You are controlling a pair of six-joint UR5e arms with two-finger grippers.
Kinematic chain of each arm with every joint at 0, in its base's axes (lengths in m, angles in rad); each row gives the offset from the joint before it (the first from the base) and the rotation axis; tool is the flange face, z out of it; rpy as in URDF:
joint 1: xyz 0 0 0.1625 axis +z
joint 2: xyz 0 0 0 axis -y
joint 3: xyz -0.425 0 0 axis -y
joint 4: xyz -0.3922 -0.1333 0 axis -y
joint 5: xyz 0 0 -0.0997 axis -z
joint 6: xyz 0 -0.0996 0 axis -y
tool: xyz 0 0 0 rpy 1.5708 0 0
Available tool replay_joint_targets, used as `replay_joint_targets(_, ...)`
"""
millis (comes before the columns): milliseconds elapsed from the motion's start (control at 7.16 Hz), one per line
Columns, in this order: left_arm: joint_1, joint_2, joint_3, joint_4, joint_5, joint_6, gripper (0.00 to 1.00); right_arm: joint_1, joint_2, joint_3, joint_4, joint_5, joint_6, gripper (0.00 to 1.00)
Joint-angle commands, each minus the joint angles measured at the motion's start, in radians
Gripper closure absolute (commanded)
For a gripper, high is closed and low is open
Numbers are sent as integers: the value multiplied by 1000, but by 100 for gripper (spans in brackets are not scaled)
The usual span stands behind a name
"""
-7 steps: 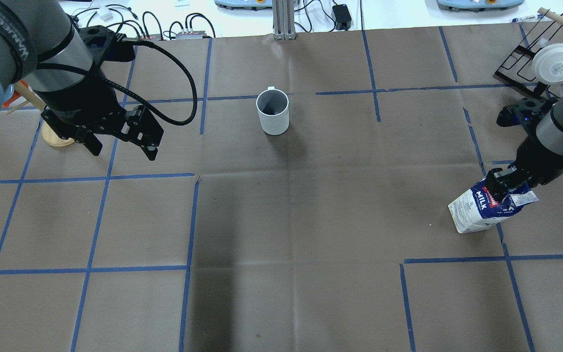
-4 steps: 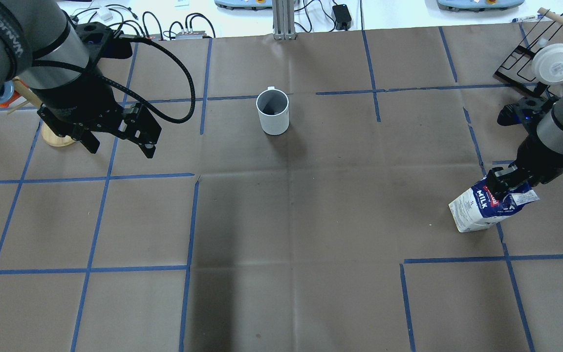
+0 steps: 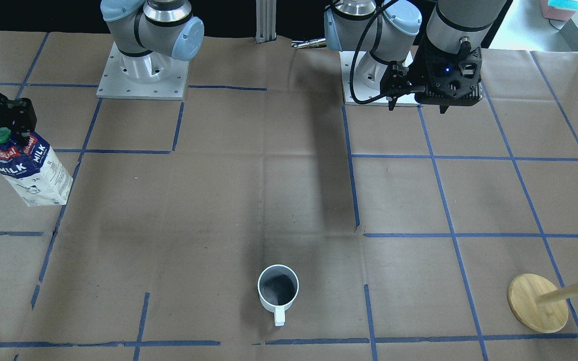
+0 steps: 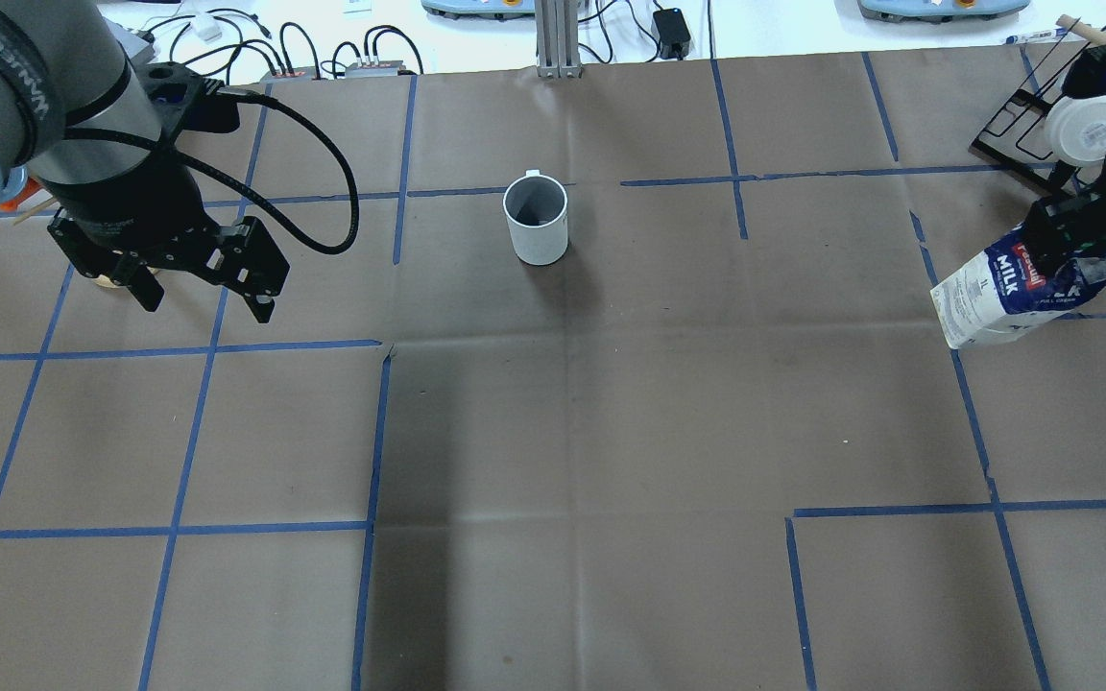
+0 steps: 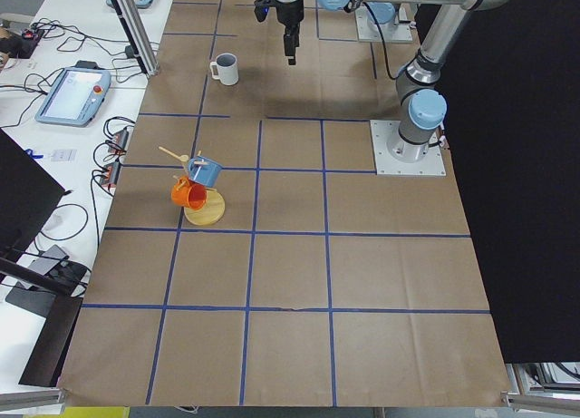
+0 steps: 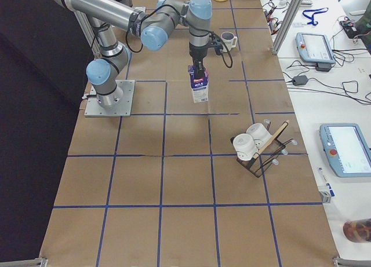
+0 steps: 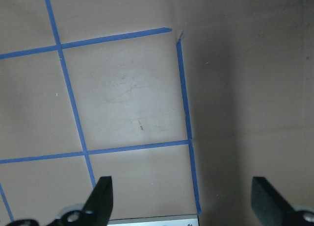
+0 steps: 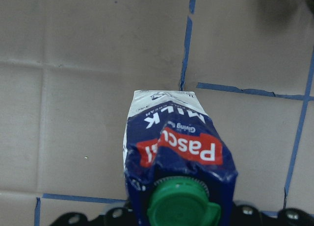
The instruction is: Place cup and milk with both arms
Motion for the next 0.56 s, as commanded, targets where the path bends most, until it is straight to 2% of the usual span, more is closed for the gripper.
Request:
replay_joint_targets(0, 1, 10, -1, -7, 6, 1, 0, 78, 87, -163, 88, -2, 97, 51)
replay_joint_targets(279, 1, 11, 1, -8, 6, 0, 0, 219, 203, -320, 124, -13, 238, 51)
replay_joint_targets(419, 1, 11, 25, -43, 6, 0, 0, 326, 300, -452, 171, -15, 363, 51)
